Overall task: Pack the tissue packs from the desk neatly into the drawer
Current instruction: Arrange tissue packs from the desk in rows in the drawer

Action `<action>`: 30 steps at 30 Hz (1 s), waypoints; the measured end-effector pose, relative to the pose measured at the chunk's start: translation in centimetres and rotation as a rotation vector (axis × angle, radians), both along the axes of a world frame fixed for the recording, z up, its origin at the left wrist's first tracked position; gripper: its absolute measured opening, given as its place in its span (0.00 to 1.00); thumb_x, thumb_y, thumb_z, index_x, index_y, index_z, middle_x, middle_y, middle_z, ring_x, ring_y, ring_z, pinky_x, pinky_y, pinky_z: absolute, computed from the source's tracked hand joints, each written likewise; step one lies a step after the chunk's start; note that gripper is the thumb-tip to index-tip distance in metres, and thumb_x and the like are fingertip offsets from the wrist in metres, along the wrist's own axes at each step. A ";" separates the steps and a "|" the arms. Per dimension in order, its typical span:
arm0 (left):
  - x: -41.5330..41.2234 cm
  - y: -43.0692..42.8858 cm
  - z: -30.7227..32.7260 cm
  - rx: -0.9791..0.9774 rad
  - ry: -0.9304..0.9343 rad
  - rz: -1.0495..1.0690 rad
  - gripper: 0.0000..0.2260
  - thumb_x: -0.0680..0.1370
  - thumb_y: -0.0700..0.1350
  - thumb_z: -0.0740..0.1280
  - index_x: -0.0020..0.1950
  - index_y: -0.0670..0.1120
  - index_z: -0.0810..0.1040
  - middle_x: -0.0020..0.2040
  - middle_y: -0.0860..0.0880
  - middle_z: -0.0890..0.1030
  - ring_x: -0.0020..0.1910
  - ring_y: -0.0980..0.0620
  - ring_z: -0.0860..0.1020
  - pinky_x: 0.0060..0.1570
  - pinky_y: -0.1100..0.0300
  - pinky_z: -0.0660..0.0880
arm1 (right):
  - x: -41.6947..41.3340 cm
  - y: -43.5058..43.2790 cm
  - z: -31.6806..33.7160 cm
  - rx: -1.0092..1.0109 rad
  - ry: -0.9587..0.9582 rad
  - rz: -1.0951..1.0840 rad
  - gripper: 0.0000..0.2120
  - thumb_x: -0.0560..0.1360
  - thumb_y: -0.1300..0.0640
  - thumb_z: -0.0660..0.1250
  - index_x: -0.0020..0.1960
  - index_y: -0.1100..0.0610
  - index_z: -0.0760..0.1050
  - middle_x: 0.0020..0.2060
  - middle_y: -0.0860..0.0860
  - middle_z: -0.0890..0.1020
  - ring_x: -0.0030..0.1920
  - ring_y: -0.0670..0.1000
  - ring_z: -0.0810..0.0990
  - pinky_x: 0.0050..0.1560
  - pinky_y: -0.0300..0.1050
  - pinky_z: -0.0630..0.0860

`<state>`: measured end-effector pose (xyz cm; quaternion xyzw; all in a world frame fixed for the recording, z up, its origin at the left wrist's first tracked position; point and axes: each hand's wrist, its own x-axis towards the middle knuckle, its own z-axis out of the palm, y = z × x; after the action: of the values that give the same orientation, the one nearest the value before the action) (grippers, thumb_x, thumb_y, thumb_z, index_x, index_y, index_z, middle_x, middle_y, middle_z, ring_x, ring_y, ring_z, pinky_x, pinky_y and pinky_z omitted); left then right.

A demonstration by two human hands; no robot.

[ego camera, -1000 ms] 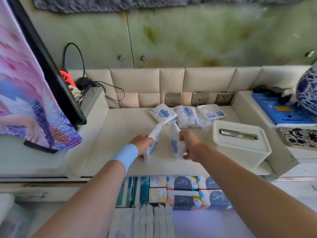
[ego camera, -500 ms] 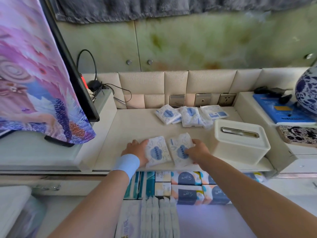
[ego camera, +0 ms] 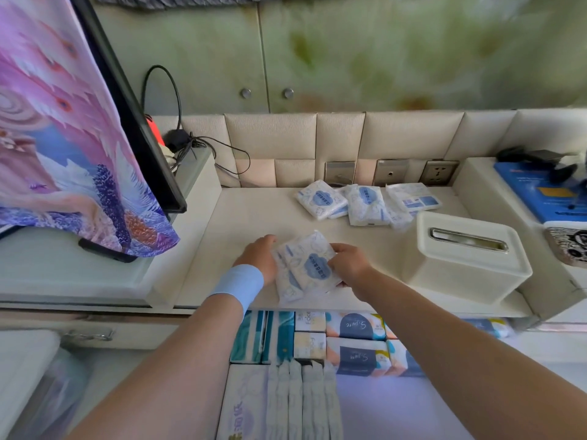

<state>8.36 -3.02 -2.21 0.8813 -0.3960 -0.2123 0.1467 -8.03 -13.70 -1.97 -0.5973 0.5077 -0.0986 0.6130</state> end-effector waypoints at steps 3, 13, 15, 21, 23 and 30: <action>0.2 -0.4 -0.7 0.094 -0.008 -0.163 0.27 0.80 0.46 0.63 0.77 0.55 0.58 0.71 0.47 0.71 0.66 0.43 0.72 0.63 0.49 0.72 | 0.5 -0.9 -0.5 -0.018 0.016 -0.074 0.23 0.76 0.67 0.52 0.63 0.54 0.78 0.47 0.53 0.82 0.43 0.53 0.81 0.39 0.47 0.79; -1.0 -1.4 1.3 0.506 -0.227 -0.210 0.25 0.75 0.68 0.59 0.46 0.47 0.78 0.39 0.50 0.81 0.37 0.49 0.78 0.39 0.59 0.71 | 0.0 -3.2 0.2 0.008 -0.151 -0.389 0.28 0.76 0.68 0.56 0.75 0.51 0.63 0.48 0.53 0.77 0.43 0.50 0.75 0.47 0.48 0.75; -1.1 -1.4 1.5 0.432 -0.284 -0.194 0.23 0.75 0.67 0.60 0.44 0.47 0.77 0.38 0.51 0.79 0.37 0.49 0.77 0.37 0.59 0.70 | -0.2 -3.1 0.6 0.018 -0.171 -0.403 0.35 0.75 0.67 0.59 0.77 0.44 0.56 0.48 0.53 0.76 0.42 0.50 0.75 0.42 0.48 0.75; -0.9 -1.1 1.0 0.180 -0.155 -0.384 0.31 0.74 0.49 0.71 0.75 0.56 0.63 0.72 0.50 0.69 0.67 0.45 0.70 0.63 0.49 0.72 | -0.9 -2.4 0.7 0.060 -0.187 -0.324 0.45 0.73 0.70 0.62 0.78 0.37 0.48 0.56 0.58 0.77 0.47 0.56 0.80 0.48 0.57 0.81; -1.5 -1.2 0.8 0.240 -0.132 -0.347 0.32 0.74 0.53 0.71 0.76 0.55 0.62 0.70 0.49 0.71 0.65 0.44 0.72 0.62 0.49 0.72 | -1.1 -1.9 0.9 0.098 -0.181 -0.292 0.44 0.73 0.71 0.62 0.78 0.40 0.50 0.55 0.58 0.77 0.48 0.57 0.81 0.45 0.55 0.82; -3.0 -0.6 0.6 0.336 0.099 -0.102 0.17 0.78 0.54 0.64 0.61 0.44 0.73 0.53 0.44 0.79 0.46 0.43 0.80 0.43 0.55 0.75 | -2.1 -0.6 0.4 0.139 0.022 -0.207 0.20 0.76 0.67 0.59 0.67 0.58 0.65 0.52 0.60 0.80 0.45 0.58 0.82 0.30 0.49 0.81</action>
<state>5.35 -3.61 -1.63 0.8606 -0.3914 -0.3257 0.0059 -10.11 -14.34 -1.56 -0.4989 0.5788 -0.1193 0.6339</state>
